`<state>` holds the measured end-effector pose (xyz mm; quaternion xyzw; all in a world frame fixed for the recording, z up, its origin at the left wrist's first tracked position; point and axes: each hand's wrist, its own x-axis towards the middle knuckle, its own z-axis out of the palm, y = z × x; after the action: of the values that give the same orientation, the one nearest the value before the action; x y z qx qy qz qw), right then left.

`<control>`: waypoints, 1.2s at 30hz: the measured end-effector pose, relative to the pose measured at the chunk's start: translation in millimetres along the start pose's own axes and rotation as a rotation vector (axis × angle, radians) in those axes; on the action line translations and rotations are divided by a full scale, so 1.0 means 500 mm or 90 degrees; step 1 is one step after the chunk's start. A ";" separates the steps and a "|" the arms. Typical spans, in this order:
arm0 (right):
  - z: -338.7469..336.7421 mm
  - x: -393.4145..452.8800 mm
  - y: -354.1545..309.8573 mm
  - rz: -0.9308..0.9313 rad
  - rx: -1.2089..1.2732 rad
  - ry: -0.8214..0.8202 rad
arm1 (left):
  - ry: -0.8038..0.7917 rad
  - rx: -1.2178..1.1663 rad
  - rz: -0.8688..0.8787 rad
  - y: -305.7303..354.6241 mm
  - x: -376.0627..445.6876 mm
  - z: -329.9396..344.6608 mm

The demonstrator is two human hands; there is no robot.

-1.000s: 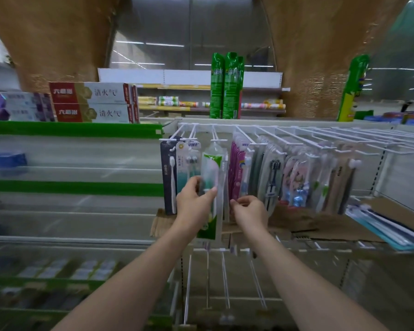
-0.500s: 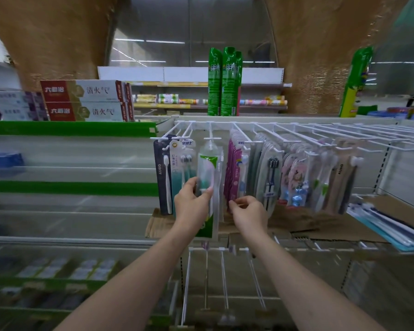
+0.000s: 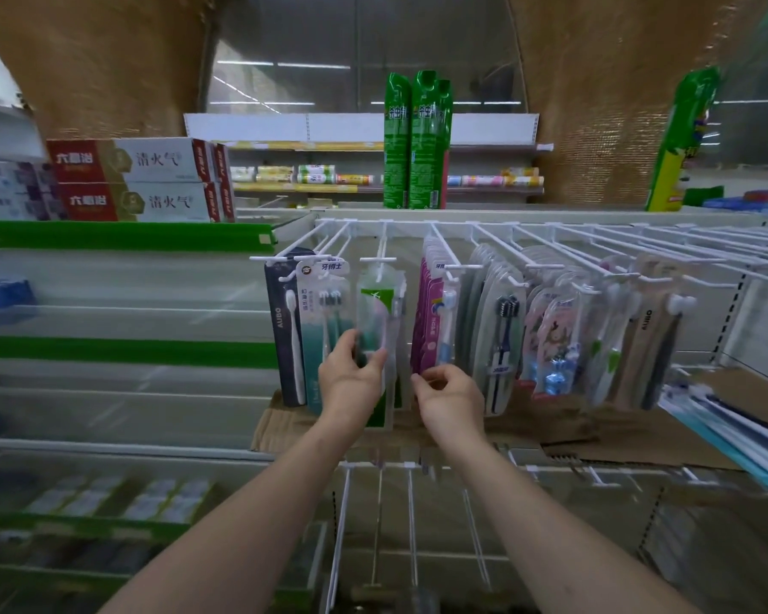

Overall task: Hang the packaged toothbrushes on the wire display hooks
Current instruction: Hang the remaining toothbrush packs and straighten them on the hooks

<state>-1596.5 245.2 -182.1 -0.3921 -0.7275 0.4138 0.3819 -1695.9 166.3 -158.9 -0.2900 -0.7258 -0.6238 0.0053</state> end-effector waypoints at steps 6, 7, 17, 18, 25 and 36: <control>-0.001 0.021 0.029 -0.034 -0.090 -0.020 | 0.013 0.079 -0.014 -0.027 0.009 0.022; -0.001 0.021 0.036 -0.040 -0.108 -0.026 | 0.012 0.085 -0.028 -0.034 0.008 0.025; -0.015 0.040 0.094 -0.139 -0.224 -0.100 | 0.020 0.209 -0.128 -0.088 -0.022 0.040; -0.013 0.041 0.095 -0.138 -0.235 -0.105 | 0.023 0.229 -0.137 -0.089 -0.026 0.039; -0.003 0.011 0.099 -0.136 -0.289 -0.135 | -0.010 0.295 -0.141 -0.087 -0.073 0.005; -0.084 -0.098 0.077 -0.176 -0.330 -0.075 | -0.082 0.376 -0.049 -0.034 -0.143 -0.050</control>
<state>-1530.4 228.0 -212.7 -0.3488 -0.8762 0.1806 0.2792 -1652.5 112.9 -195.0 -0.2869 -0.8852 -0.3657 0.0199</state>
